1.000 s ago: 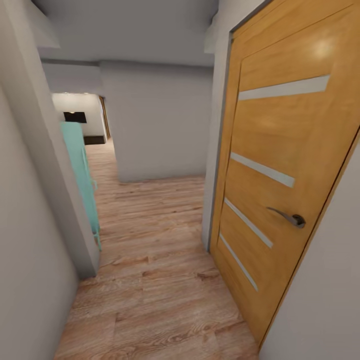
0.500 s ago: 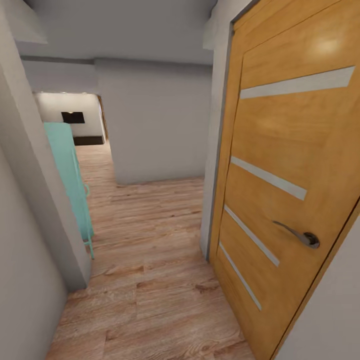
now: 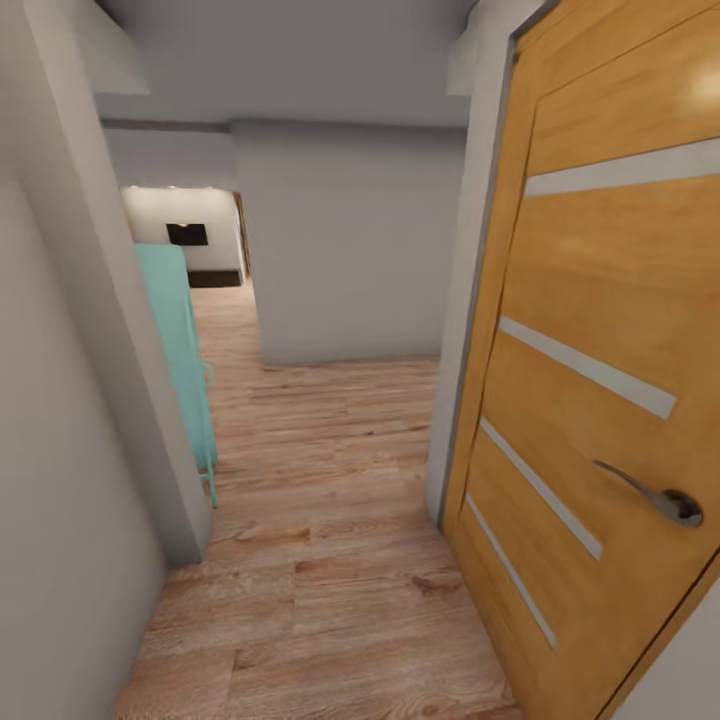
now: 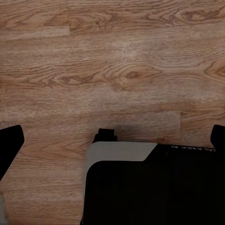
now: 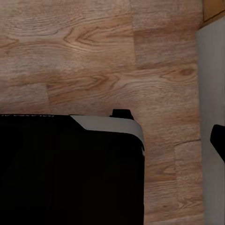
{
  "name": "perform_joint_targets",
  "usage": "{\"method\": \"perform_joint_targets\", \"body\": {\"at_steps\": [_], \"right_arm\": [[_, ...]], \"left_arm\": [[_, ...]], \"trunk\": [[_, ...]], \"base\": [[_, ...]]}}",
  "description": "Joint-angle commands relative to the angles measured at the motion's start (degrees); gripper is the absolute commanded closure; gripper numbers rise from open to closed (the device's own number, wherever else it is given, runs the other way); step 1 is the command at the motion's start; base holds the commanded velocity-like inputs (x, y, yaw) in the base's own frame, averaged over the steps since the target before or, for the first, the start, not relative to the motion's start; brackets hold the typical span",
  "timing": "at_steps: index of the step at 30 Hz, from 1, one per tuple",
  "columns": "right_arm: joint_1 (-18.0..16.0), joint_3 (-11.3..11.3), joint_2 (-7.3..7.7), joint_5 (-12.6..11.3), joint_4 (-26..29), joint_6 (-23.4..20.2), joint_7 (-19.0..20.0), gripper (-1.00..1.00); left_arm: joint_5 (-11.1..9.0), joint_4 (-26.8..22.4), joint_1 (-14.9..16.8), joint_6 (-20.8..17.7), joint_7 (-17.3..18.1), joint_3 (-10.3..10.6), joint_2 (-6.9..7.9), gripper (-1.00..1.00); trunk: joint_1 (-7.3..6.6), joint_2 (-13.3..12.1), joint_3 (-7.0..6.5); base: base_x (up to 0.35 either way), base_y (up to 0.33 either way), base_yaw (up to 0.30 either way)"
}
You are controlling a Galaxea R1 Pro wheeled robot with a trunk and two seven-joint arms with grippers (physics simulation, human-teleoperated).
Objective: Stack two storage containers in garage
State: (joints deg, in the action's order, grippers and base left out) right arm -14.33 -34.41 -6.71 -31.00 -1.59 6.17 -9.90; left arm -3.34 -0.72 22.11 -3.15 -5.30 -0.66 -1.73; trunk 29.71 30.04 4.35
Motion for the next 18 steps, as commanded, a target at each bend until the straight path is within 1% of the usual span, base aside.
{"method": "perform_joint_targets", "body": {"at_steps": [1, 13, 15, 18], "right_arm": [[-0.07, -0.48, -0.05, -0.52, -0.17, 0.32, -0.03, -1.0], [-0.08, -0.48, 0.01, -0.55, -0.17, 0.26, -0.11, -1.0], [-0.08, -0.48, 0.02, -0.55, -0.17, 0.25, -0.11, -1.0], [-0.08, -0.48, 0.03, -0.55, -0.17, 0.25, -0.12, -1.0]], "left_arm": [[-0.35, -0.07, 0.04, -0.3, -0.18, -0.02, -0.02, -1.0], [-0.31, -0.04, 0.04, -0.28, -0.16, -0.01, 0.04, -1.0], [-0.24, -0.06, 0.04, -0.28, -0.2, -0.02, 0.23, -1.0], [-0.26, -0.07, 0.04, -0.28, -0.43, -0.08, 0.51, -1.0]], "trunk": [[0.02, 0.1, 0.11], [0.02, 0.1, 0.11], [0.02, 0.1, 0.11], [0.02, 0.1, 0.11]], "base": [[0.001, 0.0, 0.273], [0.0, 0.0, 0.275], [0.0, 0.0, 0.183], [0.0, 0.0, 0.056]]}}
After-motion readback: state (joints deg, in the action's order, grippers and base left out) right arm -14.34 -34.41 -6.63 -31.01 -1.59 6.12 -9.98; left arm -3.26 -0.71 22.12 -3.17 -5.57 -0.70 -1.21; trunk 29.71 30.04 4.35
